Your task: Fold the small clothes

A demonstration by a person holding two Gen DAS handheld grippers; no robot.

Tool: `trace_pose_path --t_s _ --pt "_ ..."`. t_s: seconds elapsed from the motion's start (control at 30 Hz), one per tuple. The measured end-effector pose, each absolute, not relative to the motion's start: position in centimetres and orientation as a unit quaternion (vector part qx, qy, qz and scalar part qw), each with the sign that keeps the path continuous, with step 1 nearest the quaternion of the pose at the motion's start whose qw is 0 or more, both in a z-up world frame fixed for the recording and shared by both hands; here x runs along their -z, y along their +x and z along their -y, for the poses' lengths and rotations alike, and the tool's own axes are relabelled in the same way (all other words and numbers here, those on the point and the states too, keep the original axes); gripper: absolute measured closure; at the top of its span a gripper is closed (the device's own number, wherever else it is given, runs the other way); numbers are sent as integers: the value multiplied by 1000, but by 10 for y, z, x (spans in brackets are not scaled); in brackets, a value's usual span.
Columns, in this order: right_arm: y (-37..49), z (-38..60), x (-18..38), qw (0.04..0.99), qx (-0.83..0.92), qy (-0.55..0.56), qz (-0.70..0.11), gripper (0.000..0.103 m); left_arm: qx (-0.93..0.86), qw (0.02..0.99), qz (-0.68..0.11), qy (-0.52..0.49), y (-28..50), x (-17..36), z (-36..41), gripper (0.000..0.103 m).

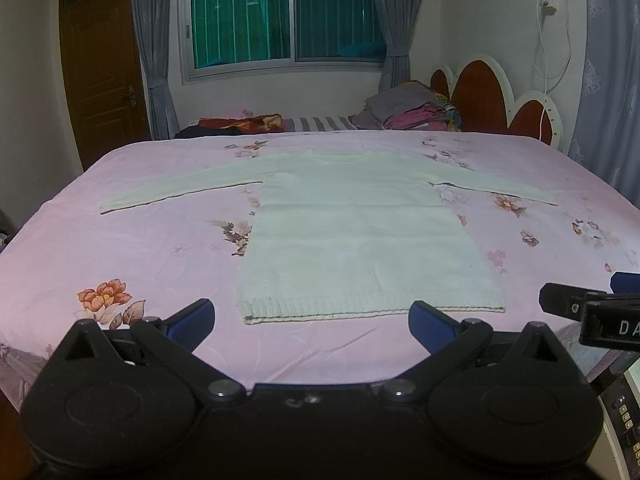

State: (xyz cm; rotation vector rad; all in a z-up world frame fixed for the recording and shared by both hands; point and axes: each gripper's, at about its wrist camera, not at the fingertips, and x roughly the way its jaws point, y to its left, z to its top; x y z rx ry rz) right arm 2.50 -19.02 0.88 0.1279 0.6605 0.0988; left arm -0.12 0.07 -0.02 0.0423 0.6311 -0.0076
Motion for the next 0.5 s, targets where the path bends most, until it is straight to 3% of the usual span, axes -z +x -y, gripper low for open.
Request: trace_pose_path --t_s 0.5 --pt "26 189 -8 943 -51 64 -322 0 -3 951 -309 23 -5 -1 -2 0"
